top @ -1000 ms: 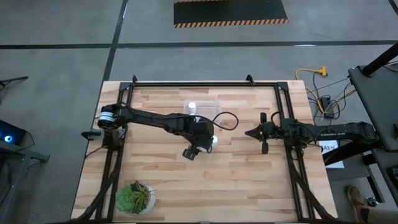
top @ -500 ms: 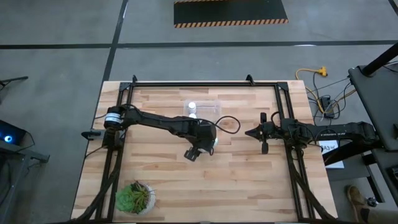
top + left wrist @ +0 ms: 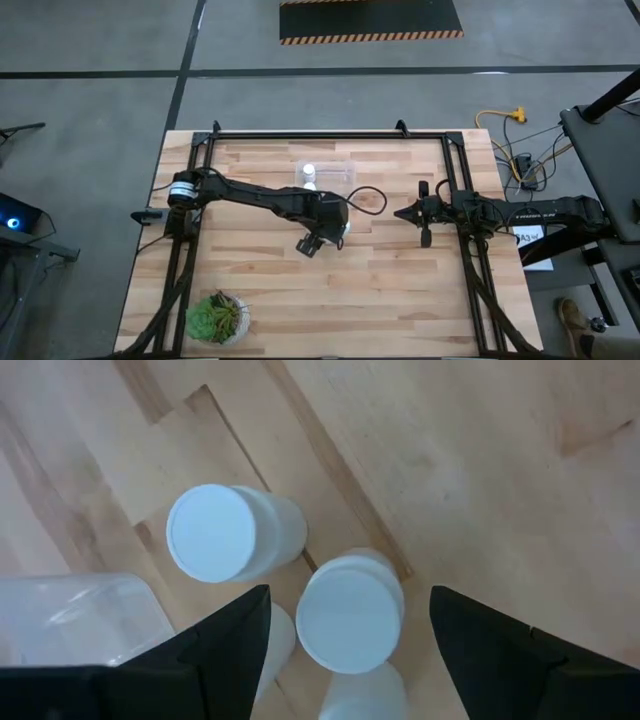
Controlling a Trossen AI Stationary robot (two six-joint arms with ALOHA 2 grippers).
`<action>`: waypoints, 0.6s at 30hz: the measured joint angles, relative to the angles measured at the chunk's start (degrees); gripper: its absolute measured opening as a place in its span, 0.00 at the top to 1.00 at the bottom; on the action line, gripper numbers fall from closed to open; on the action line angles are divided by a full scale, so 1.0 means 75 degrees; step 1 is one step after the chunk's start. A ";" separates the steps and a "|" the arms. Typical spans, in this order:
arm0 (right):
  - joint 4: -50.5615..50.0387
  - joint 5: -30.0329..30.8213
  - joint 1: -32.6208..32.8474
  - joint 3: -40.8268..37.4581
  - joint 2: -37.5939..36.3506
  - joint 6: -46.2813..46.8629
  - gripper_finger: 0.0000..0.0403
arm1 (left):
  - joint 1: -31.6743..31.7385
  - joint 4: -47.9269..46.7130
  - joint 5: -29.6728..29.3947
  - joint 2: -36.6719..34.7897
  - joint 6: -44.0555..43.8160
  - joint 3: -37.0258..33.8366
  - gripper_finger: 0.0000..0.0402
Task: Pick and place pill bottles into a basket
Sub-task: Put the white pill bottle into the transparent bin
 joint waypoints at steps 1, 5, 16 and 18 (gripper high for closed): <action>0.0000 0.0000 0.0000 0.0000 0.0000 0.0000 0.98 | 0.0000 0.0002 -0.0003 0.0000 0.0011 0.0000 0.36; -0.0003 0.0000 0.0000 -0.0001 0.0000 0.0000 0.98 | 0.0003 0.0005 -0.0002 0.0000 0.0019 -0.0023 0.36; -0.0006 -0.0001 0.0000 -0.0001 0.0000 0.0000 0.98 | 0.0014 0.0101 0.0021 0.0000 -0.0002 -0.0105 0.36; -0.0007 -0.0002 0.0000 -0.0001 -0.0002 0.0000 0.98 | 0.0015 0.0121 0.0024 0.0000 -0.0002 -0.0105 0.36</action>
